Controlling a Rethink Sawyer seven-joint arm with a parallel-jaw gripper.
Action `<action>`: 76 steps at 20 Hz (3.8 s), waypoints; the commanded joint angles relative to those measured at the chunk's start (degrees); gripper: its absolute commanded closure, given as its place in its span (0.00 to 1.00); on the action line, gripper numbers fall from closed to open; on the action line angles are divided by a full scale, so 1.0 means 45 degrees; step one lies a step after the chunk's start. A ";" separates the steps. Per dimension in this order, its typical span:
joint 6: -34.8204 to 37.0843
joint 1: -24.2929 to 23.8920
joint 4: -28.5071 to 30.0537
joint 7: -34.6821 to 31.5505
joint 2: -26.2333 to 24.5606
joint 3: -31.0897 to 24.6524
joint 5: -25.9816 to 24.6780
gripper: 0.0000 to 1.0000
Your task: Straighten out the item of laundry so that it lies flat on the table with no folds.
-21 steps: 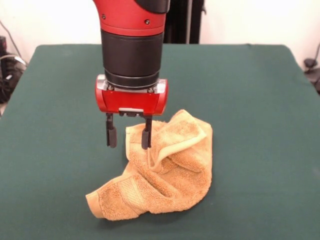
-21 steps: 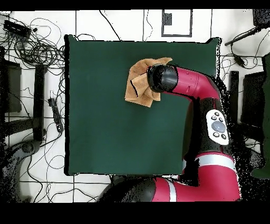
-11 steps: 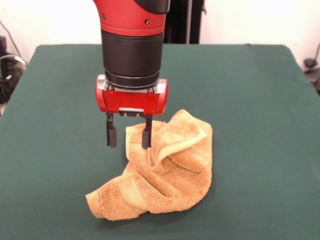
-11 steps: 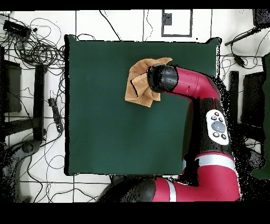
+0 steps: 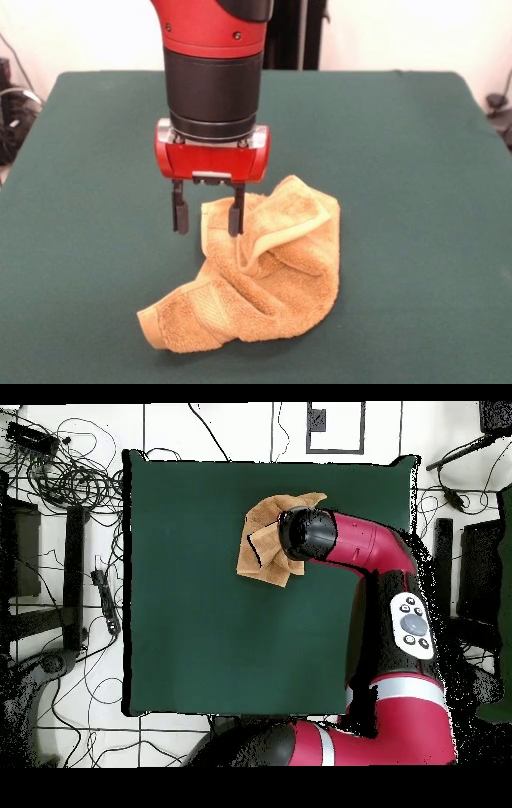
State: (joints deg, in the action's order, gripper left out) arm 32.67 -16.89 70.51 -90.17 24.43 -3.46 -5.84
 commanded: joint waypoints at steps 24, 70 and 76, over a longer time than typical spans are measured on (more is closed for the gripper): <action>0.0536 -0.0131 0.1239 -0.1019 -0.0290 -0.0948 0.0147 0.00; -0.1559 0.3360 0.3140 -0.3562 -0.0734 0.2194 0.0358 0.00; -0.0909 0.4254 0.2481 -0.3353 -0.0717 0.2525 0.0732 0.00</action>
State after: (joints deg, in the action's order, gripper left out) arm 20.33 -2.72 76.56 -90.18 21.17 8.51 -6.27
